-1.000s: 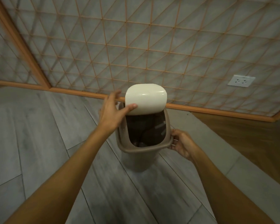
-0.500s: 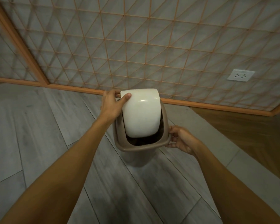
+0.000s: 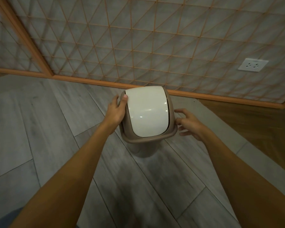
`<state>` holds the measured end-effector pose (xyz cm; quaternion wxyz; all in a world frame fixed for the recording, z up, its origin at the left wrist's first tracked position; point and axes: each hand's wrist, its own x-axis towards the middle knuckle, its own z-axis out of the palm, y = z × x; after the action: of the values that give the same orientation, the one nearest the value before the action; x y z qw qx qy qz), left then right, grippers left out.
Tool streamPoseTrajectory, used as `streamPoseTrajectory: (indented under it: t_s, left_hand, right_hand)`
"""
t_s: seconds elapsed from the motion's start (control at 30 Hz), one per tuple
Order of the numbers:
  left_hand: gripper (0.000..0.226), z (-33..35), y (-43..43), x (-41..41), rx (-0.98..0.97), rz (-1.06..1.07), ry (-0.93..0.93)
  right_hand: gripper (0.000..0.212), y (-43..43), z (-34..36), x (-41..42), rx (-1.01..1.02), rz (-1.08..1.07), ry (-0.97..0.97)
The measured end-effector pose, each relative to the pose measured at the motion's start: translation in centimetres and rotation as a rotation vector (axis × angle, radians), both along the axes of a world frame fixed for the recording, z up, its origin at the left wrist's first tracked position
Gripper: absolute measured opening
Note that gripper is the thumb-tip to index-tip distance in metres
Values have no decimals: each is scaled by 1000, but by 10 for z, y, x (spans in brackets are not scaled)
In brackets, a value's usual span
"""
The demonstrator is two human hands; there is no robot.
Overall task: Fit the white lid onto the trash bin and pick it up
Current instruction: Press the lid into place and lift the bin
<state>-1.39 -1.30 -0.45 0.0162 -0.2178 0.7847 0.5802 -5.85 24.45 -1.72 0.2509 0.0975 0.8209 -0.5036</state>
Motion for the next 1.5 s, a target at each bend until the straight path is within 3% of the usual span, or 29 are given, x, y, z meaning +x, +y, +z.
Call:
streamPoseTrajectory:
  t_s: [0.13, 0.23, 0.33, 0.43, 0.57, 0.73, 0.83, 1.07, 1.5]
  left_hand:
    - [91, 1, 4, 31, 173, 51, -245]
    - [86, 0, 15, 57, 307, 6, -267]
    - [82, -14, 25, 73, 321, -82, -124]
    - [80, -25, 23, 67, 296, -75, -43]
    - [78, -30, 18, 47, 287, -111, -50]
    - [74, -31, 13, 14, 267, -112, -52]
    - [72, -33, 13, -8, 240, -98, -49]
    - [69, -35, 16, -67, 211, -68, -21]
    - [52, -33, 35, -164, 89, -115, 25]
  right_hand:
    - [57, -3, 7, 7, 221, 155, 254]
    - [57, -4, 7, 23, 331, 111, 313]
    - [57, -10, 3, 51, 235, 62, 306]
    - [55, -19, -5, 72, -15, -94, 316]
    - [49, -29, -27, 75, -159, -411, 345]
    - [35, -34, -35, 61, -264, -547, 325]
    - [37, -37, -38, 43, -307, -603, 293]
    - [77, -34, -37, -22, -384, -579, 182]
    - [73, -21, -33, -123, -335, -420, 170]
